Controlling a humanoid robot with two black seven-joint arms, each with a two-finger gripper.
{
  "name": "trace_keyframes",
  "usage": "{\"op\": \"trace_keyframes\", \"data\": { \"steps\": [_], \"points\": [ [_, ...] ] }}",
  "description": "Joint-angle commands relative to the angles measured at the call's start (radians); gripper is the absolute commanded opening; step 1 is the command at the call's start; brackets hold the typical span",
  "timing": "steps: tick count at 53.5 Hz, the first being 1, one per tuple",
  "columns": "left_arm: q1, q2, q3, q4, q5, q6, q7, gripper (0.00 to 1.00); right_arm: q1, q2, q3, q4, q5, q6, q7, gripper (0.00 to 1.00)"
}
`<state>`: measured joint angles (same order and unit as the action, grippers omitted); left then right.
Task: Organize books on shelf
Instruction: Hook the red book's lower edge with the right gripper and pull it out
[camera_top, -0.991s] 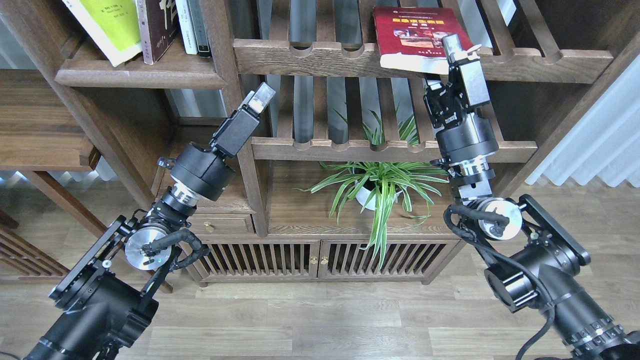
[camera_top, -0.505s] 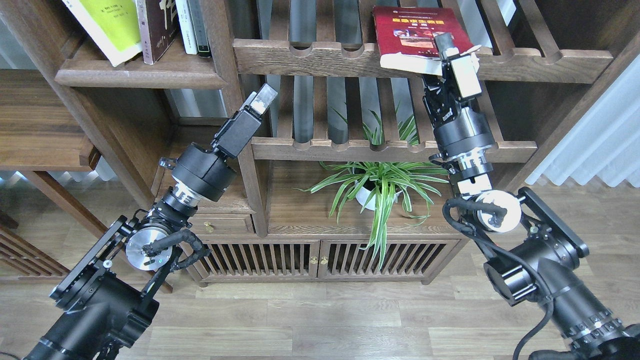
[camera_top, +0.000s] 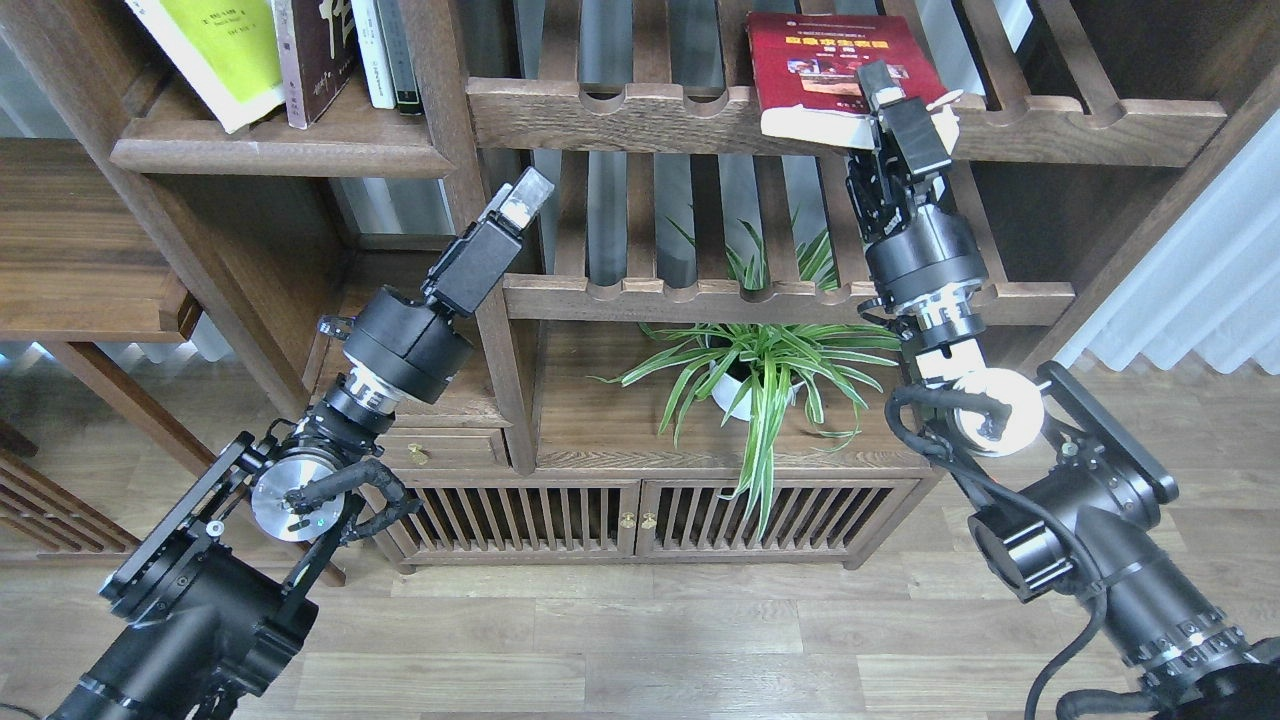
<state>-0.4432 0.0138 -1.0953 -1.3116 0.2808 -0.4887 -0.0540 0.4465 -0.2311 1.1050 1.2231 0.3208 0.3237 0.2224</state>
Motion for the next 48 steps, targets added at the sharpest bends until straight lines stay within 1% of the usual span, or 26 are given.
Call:
{"op": "trace_keyframes", "data": {
  "steps": [1,5,6,9,10,12,13,27,34,38,39,40,41,42,43,46,48],
  "points": [
    [0.006,0.000,0.000,0.000,-0.002,0.000,-0.001,0.97,-0.006,-0.001,0.001,-0.001,-0.006,0.012,0.000,0.35],
    [0.008,0.001,0.000,0.000,0.000,0.000,-0.001,0.97,-0.009,-0.001,0.001,-0.002,-0.009,0.015,0.000,0.27],
    [0.009,0.002,0.000,0.000,0.000,0.000,0.000,0.97,-0.011,0.001,0.001,-0.002,-0.009,0.018,0.000,0.23],
    [0.012,0.000,-0.002,0.000,0.000,0.000,0.000,0.97,-0.011,0.001,0.004,-0.004,-0.011,0.038,0.002,0.14],
    [0.012,0.001,0.000,0.000,0.000,0.000,0.000,0.97,-0.011,0.001,0.004,-0.004,-0.011,0.041,0.002,0.13],
    [0.014,0.002,-0.002,0.000,0.000,0.000,0.000,0.97,-0.012,0.003,0.004,-0.008,-0.011,0.064,0.005,0.06],
    [0.014,0.002,-0.002,0.000,0.000,0.000,0.000,0.97,-0.012,0.004,0.004,-0.010,-0.011,0.072,0.005,0.05],
    [0.089,-0.014,0.000,0.000,-0.002,0.000,0.000,0.97,-0.014,0.004,0.002,-0.033,-0.009,0.165,0.002,0.03],
    [0.109,-0.014,0.005,0.000,-0.052,0.000,0.016,0.97,-0.063,0.004,-0.007,-0.027,-0.005,0.165,-0.006,0.03],
    [0.104,-0.014,0.025,0.000,-0.112,0.000,0.055,0.97,-0.084,-0.002,-0.028,-0.025,-0.005,0.165,-0.006,0.03],
    [0.103,-0.014,0.032,0.000,-0.141,0.000,0.083,0.97,-0.094,-0.002,-0.034,-0.024,-0.003,0.165,-0.006,0.03],
    [0.103,-0.014,0.035,0.000,-0.152,0.000,0.095,0.97,-0.097,-0.002,-0.034,-0.024,-0.003,0.165,-0.006,0.03],
    [0.103,-0.014,0.035,0.000,-0.185,0.000,0.127,0.97,-0.106,-0.002,-0.037,-0.022,-0.003,0.165,-0.006,0.03],
    [0.103,-0.014,0.035,0.000,-0.196,0.000,0.137,0.97,-0.109,-0.004,-0.037,-0.022,-0.003,0.165,-0.006,0.03],
    [0.103,-0.014,0.035,0.000,-0.221,0.000,0.160,0.96,-0.118,-0.004,-0.039,-0.022,-0.003,0.165,-0.006,0.03],
    [0.103,-0.014,0.035,0.000,-0.279,0.000,0.197,0.96,-0.138,0.001,-0.050,-0.017,-0.002,0.165,-0.008,0.03],
    [0.104,-0.014,0.037,-0.001,-0.293,0.000,0.200,0.96,-0.143,0.003,-0.053,-0.011,-0.002,0.165,-0.009,0.03]
  ]
}}
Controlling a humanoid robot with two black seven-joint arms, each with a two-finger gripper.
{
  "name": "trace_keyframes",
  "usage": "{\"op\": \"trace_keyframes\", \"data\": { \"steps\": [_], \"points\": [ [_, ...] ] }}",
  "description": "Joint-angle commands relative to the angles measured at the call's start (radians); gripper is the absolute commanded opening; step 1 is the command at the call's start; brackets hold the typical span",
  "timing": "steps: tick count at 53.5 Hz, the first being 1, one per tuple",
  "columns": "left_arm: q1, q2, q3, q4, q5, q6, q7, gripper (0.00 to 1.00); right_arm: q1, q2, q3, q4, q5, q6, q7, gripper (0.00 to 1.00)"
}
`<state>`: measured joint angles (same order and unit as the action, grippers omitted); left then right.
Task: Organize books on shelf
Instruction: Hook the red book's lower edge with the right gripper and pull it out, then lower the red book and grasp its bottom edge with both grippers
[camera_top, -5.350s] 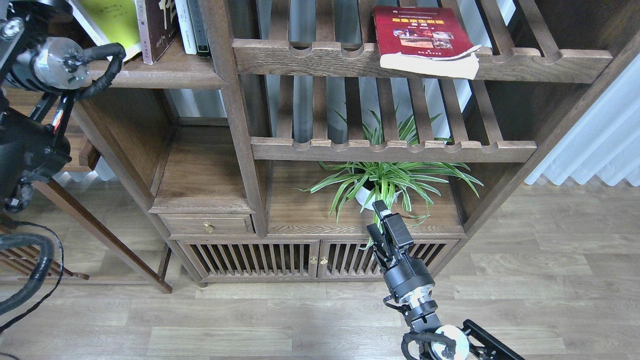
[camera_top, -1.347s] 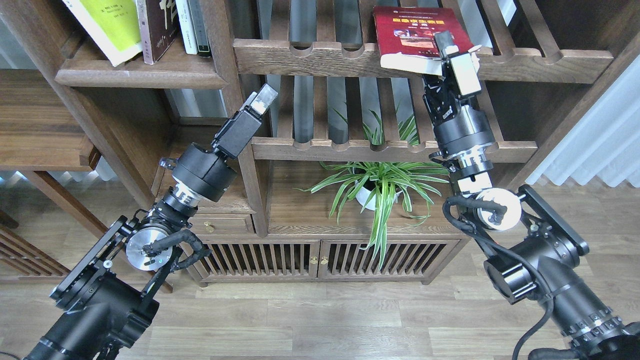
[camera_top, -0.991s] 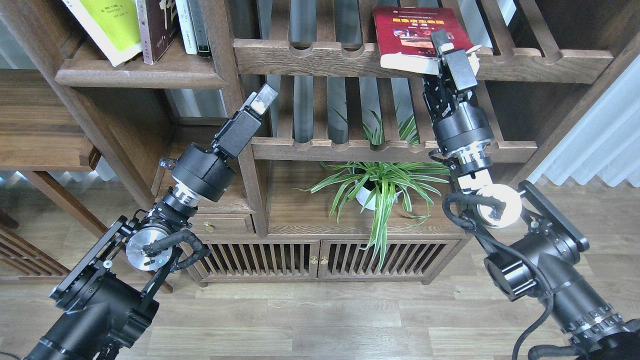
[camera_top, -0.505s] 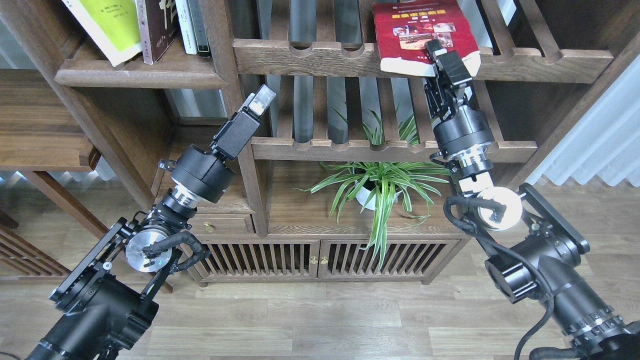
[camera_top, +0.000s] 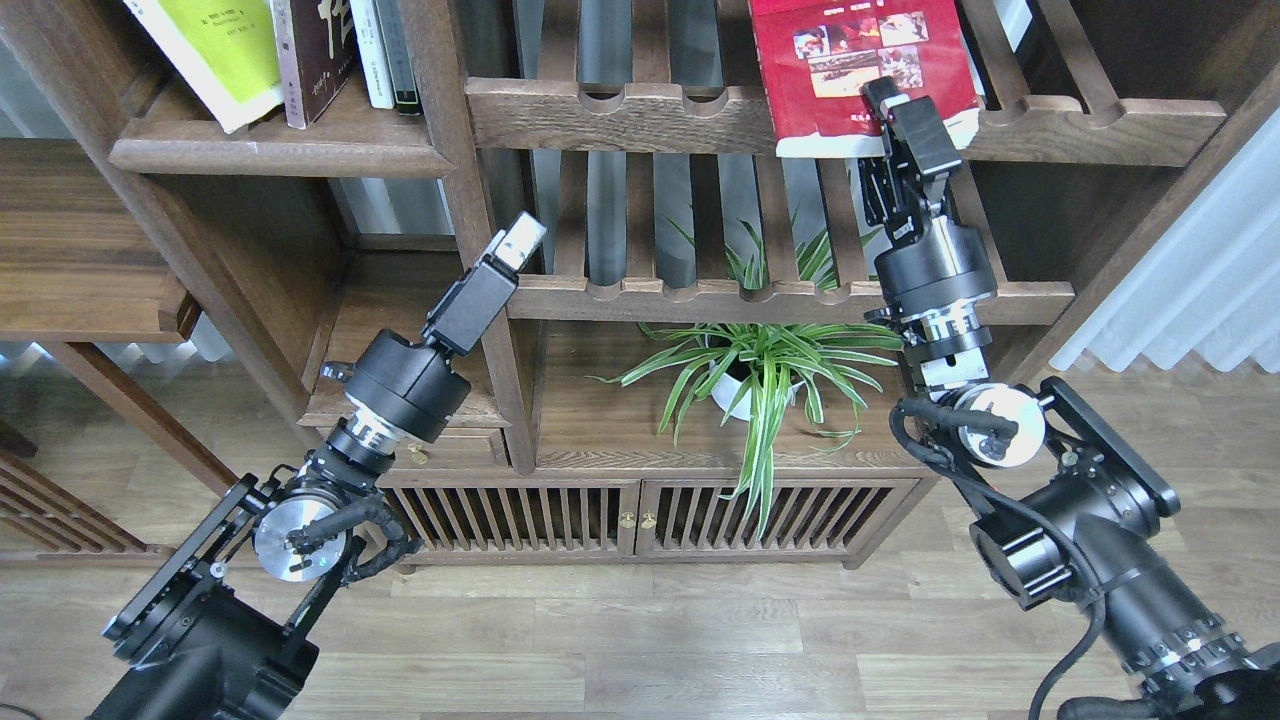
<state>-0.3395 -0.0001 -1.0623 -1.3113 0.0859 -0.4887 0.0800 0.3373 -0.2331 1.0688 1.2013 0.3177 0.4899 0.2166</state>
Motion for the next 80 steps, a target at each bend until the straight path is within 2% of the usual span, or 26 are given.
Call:
{"op": "trace_keyframes", "data": {
  "steps": [1,18,48,61,68,80],
  "points": [
    [0.002,0.000,0.005,-0.002,-0.112,0.000,0.066,0.96,-0.041,0.005,-0.021,0.018,0.003,-0.001,-0.003,0.03],
    [0.023,0.000,0.011,-0.005,-0.176,0.000,0.070,0.95,-0.093,0.015,-0.038,0.142,0.030,-0.001,0.001,0.03],
    [0.031,0.000,0.016,-0.016,-0.348,0.000,0.076,0.95,-0.259,-0.072,-0.085,0.342,0.038,-0.001,-0.003,0.02],
    [0.031,0.002,0.045,-0.052,-0.408,0.000,0.078,0.95,-0.268,-0.109,-0.153,0.374,0.038,-0.001,-0.003,0.02],
    [0.030,0.081,0.113,-0.068,-0.489,0.000,0.078,0.95,-0.281,-0.115,-0.181,0.377,0.035,-0.001,-0.003,0.02],
    [0.025,0.101,0.122,-0.068,-0.526,0.000,0.078,0.95,-0.290,-0.114,-0.191,0.377,0.032,-0.001,-0.003,0.02]
  ]
}}
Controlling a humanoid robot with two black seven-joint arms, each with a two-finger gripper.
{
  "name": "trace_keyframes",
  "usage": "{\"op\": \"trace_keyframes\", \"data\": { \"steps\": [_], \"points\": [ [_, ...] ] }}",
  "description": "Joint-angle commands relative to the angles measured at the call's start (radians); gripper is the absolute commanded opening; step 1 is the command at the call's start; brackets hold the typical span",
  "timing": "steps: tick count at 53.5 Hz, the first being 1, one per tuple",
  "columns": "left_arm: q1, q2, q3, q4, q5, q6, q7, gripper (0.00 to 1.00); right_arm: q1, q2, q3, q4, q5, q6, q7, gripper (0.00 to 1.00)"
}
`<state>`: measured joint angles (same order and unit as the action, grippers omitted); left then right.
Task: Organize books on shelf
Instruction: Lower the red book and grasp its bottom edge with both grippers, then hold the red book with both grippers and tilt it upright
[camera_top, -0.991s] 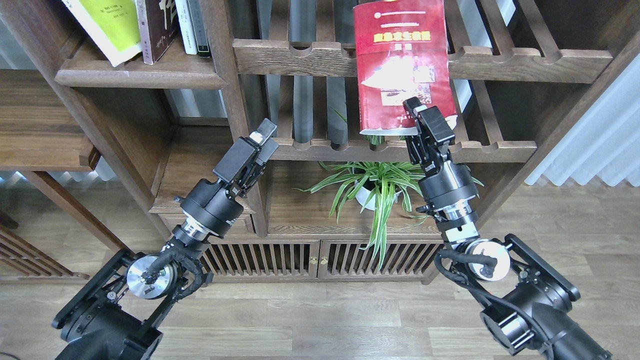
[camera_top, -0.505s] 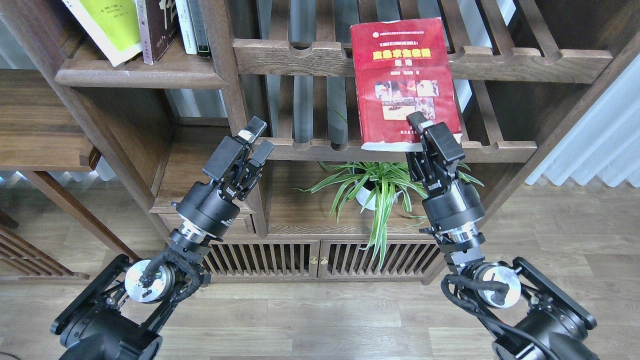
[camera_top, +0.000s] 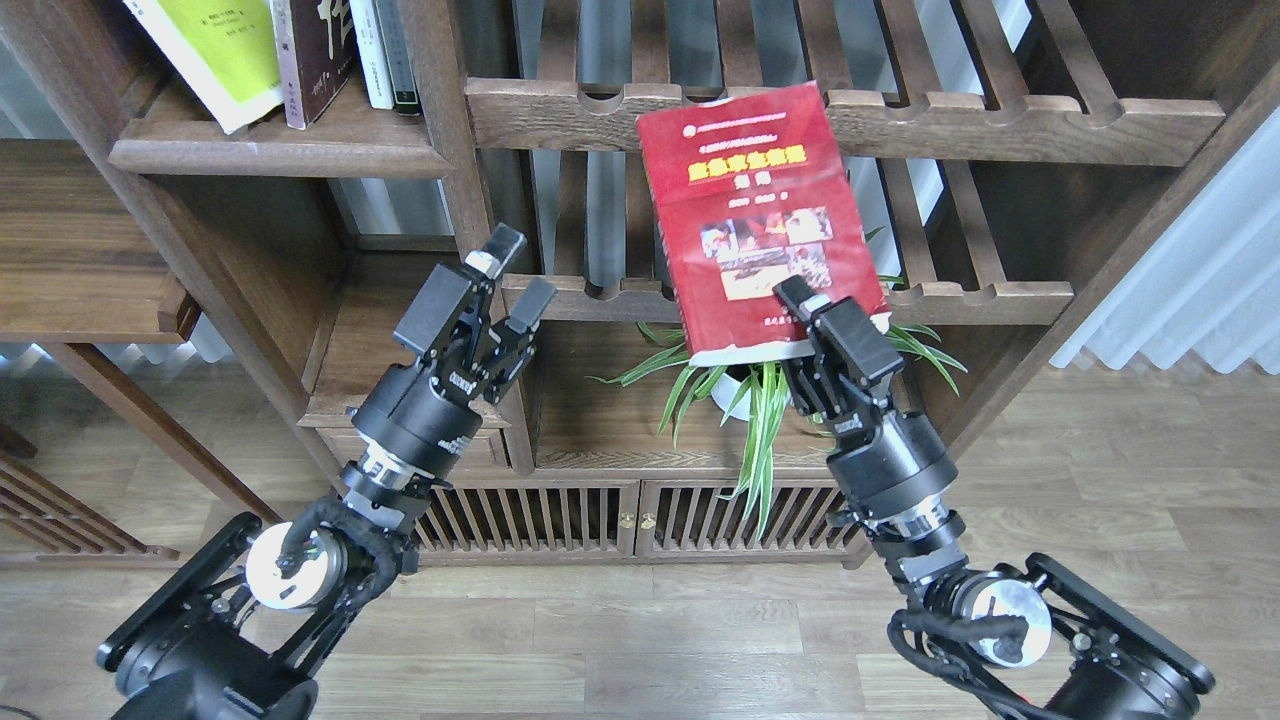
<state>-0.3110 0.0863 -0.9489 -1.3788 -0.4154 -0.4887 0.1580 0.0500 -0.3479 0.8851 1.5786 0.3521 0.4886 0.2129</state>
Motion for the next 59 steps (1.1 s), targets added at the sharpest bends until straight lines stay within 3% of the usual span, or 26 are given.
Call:
{"op": "trace_keyframes", "data": {
  "steps": [1,8,13,44,52,59],
  "points": [
    [-0.005,0.017,0.012,0.000,-0.032,0.000,0.000,0.95,-0.004,0.001,-0.015,0.000,-0.002,0.000,0.000,0.02],
    [-0.007,0.023,0.030,0.000,-0.056,0.000,0.006,0.95,-0.002,-0.002,-0.048,0.000,-0.010,0.000,0.000,0.02],
    [0.000,0.029,0.048,0.000,-0.066,0.000,0.058,0.95,-0.001,0.001,-0.074,0.000,-0.035,0.000,0.000,0.02],
    [-0.005,0.030,0.104,0.000,-0.069,0.000,0.063,0.95,0.007,0.017,-0.169,0.000,-0.087,0.000,-0.001,0.02],
    [-0.005,0.066,0.105,0.000,-0.086,0.000,0.098,0.95,0.008,0.018,-0.173,0.000,-0.091,0.000,-0.003,0.02],
    [-0.007,0.092,0.105,0.000,-0.102,0.000,0.104,0.94,0.010,0.018,-0.175,0.000,-0.094,0.000,-0.006,0.02]
  ]
}}
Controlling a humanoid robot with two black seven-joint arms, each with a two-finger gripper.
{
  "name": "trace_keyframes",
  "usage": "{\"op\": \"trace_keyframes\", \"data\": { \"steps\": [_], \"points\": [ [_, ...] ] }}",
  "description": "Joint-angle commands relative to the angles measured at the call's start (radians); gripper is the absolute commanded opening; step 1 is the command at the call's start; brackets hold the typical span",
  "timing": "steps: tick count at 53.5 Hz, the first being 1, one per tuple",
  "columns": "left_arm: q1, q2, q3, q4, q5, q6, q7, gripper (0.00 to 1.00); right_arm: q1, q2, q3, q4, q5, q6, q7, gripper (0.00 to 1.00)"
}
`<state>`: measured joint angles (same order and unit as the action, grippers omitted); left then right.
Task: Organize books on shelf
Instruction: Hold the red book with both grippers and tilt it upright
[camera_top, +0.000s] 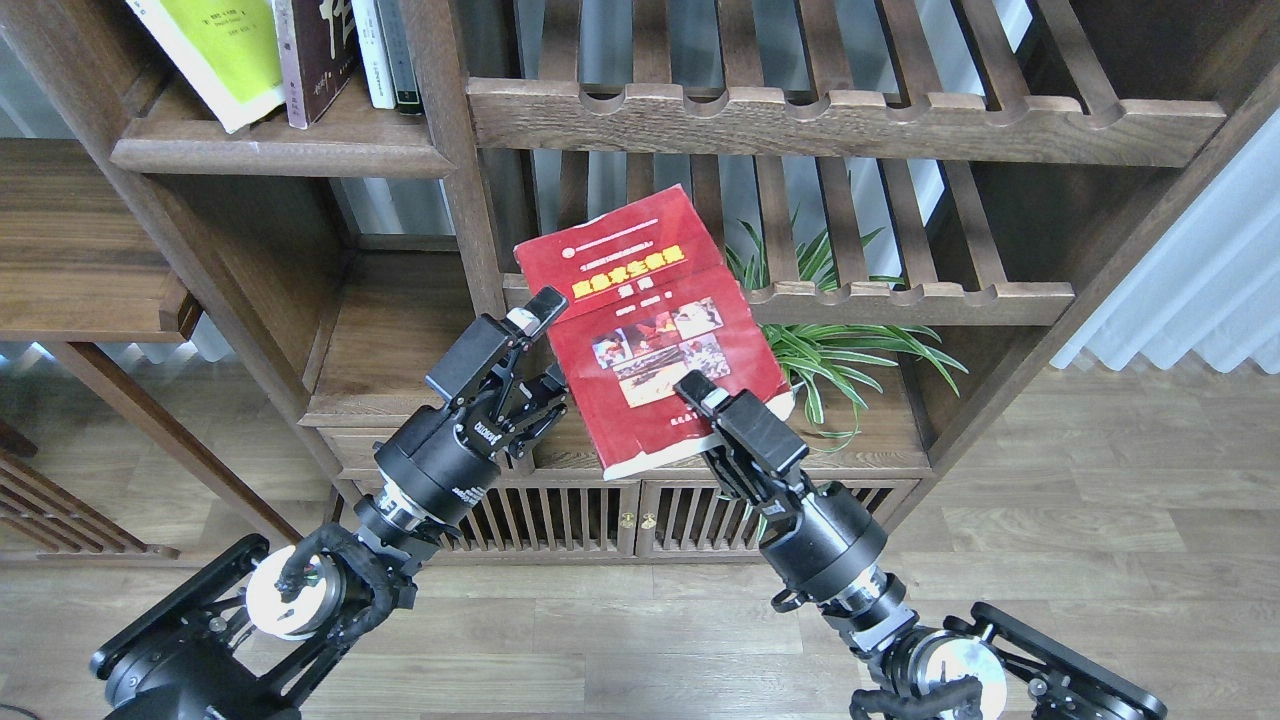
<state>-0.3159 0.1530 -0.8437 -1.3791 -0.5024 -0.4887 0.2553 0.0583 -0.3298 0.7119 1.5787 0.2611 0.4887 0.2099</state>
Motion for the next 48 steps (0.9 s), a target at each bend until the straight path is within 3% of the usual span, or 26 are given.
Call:
{"op": "trace_keyframes", "data": {
  "steps": [1,48],
  "points": [
    [-0.002,0.029,0.000,0.000,-0.018,0.000,0.007,0.93,0.002,0.000,0.000,0.000,-0.006,0.000,-0.004,0.02],
    [-0.023,0.049,0.043,0.000,-0.025,0.000,0.024,0.91,0.012,0.002,-0.034,-0.019,-0.045,0.000,-0.011,0.03]
  ]
}}
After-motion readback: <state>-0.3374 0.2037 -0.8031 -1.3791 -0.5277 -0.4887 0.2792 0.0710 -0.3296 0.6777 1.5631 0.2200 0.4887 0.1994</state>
